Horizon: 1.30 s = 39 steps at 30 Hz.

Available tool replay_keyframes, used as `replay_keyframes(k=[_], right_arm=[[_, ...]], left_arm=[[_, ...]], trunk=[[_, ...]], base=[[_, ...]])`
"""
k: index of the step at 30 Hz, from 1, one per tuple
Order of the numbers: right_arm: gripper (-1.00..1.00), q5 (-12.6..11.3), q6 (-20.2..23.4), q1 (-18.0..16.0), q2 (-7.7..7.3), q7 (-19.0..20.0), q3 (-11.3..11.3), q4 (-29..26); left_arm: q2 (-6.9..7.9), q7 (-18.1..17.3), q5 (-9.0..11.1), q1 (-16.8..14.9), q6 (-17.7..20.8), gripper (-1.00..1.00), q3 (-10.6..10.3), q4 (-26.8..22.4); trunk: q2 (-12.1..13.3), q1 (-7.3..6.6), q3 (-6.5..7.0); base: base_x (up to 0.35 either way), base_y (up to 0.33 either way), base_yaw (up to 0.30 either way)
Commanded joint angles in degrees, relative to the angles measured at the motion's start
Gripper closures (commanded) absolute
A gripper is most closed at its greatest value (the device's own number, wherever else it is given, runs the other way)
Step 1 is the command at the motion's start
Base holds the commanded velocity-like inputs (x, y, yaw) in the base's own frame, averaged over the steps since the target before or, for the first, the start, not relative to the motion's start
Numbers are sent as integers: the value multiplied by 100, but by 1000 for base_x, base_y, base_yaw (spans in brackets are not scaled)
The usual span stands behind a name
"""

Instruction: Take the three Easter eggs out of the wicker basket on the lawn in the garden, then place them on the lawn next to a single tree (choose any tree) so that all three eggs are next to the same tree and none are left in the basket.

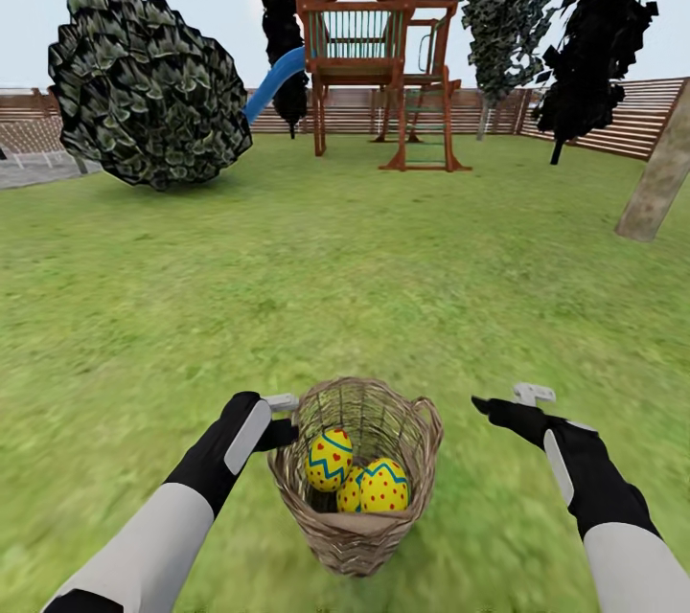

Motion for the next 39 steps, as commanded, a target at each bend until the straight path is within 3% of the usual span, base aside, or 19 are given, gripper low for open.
replay_keyframes(k=[1, 5, 12, 13, 26, 39], right_arm=[[-100, 19, 30, -4, 3, 38, -18, -12], [-100, 19, 22, -4, 3, 11, -18, -14], [-100, 28, 21, -4, 3, 4, -18, -15], [-100, 28, 21, -4, 3, 4, -18, -15], [-100, 24, 21, -4, 3, 3, -27, -15], [-100, 19, 21, -4, 3, 3, -18, -6]], left_arm=[[2, 56, 60, -3, 9, -100, -13, -6], [0, 56, 60, -3, 9, -100, -13, -6], [2, 56, 69, -3, 5, -100, -13, -22], [2, 56, 69, -3, 3, 100, -13, -17], [-3, 47, 72, -3, 26, 100, -22, -55], [-3, 47, 78, -3, 26, 100, -22, -22]], trunk=[[-4, 1, -28], [-10, 11, -117], [-10, 11, -117], [-10, 11, -117], [-10, 11, -117], [8, -22, 171]], base=[[0, 0, 0], [0, 0, 0], [0, 0, 0], [0, 0, 0], [0, 0, 0], [0, 0, 0]])
